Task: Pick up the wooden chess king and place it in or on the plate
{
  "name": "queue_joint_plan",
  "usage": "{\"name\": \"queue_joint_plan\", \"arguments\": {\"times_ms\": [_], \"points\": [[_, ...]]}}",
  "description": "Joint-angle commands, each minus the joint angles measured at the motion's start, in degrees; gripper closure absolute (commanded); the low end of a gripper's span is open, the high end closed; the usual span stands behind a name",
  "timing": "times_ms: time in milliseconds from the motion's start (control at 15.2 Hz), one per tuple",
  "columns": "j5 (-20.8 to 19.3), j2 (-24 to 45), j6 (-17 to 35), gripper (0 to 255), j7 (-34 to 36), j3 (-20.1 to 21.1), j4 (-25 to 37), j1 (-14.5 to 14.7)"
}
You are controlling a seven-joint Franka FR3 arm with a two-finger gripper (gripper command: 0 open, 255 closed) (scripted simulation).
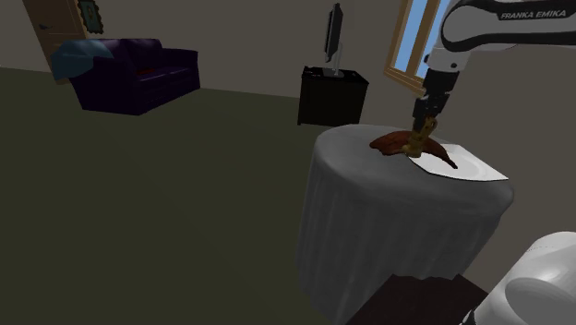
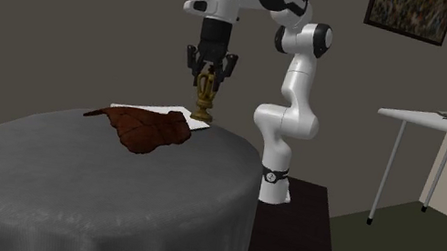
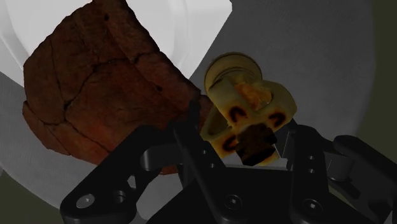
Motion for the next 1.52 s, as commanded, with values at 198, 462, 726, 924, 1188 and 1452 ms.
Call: {"name": "queue_joint_plan", "arguments": {"times_ms": [198,462,726,924,1188,1452], "points": [[0.31,1.08,-3.76,255,-0.33,0.19,4.83,0.17],[-0.32,1.58,-5.18,255,-3.29,-1.81,7.08,-0.63],[-1.49,2.71,-5.95,255,-9.16,-6.04,9.74,-2.18],[-2.03,4.28,-6.47,255,-13.73,-9.4,12.4,-3.19],[-2.02,7.41,-7.12,255,-20.17,-14.16,16.9,-4.47],[-2.21,7.72,-5.02,255,-21.88,-15.7,15.35,-5.01]]}}
